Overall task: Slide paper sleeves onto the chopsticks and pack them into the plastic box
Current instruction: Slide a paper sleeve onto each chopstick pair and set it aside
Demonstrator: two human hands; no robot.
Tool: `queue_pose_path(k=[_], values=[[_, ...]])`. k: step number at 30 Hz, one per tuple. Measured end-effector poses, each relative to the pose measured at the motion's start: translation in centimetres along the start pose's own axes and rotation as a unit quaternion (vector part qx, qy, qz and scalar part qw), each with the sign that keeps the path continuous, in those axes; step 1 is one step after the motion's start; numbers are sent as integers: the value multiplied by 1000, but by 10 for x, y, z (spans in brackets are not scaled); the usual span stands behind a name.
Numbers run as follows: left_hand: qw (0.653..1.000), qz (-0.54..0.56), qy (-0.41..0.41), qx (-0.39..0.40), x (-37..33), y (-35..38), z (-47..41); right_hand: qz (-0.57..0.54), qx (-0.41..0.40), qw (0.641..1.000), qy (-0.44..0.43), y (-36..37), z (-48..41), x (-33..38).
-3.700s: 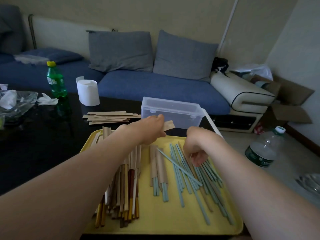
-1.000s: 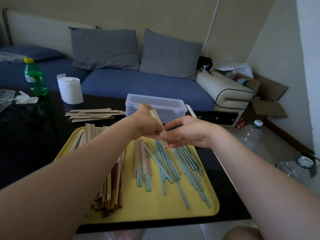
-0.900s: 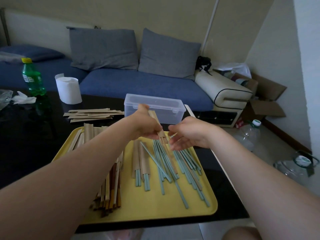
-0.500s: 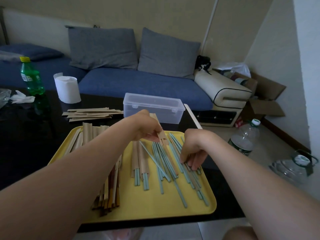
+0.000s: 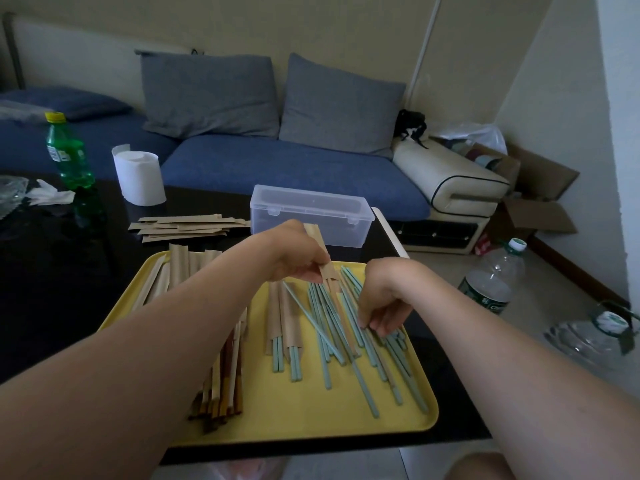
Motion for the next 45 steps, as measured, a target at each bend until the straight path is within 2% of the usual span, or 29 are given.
queue_pose_path(k=[4, 8, 12, 15, 19, 24, 30, 35, 38, 42, 45], values=[[1000, 13, -12, -21, 3, -5, 1, -17, 11, 999, -24, 2, 7, 5], [997, 37, -19, -62, 5, -19, 3, -120, -9, 984, -129, -11, 19, 23], [991, 89, 19, -96, -1, -36, 5, -129, 83, 961, -228, 0, 37, 44], [979, 156, 35, -126, -1, -47, 5, -70, 138, 962, -225, 13, 40, 44], [971, 183, 50, -148, -2, -55, 5, -44, 160, 965, -202, 18, 41, 41], [972, 192, 58, -120, -3, -50, 5, -79, 123, 965, -216, 12, 39, 46], [987, 151, 44, -14, -9, -24, 12, -220, 38, 940, -259, -11, 31, 56], [993, 113, 25, 17, -7, -21, 14, -290, 40, 920, -259, -14, 23, 57], [993, 117, 23, 14, -6, -24, 13, -261, 60, 932, -244, -10, 25, 54], [989, 146, 26, 4, -5, -28, 10, -169, 136, 946, -242, 6, 36, 55], [988, 149, 27, 4, -5, -29, 10, -171, 126, 944, -251, 5, 32, 59]])
Point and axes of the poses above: each hand's wrist, its own z-axis away from the middle knuckle, its own y-axis out of the palm, x = y × z, the point moved 9 cm from there along -z, towards the middle knuckle, and after that the axes turned 6 degrees about z, right-handed, at the moved point
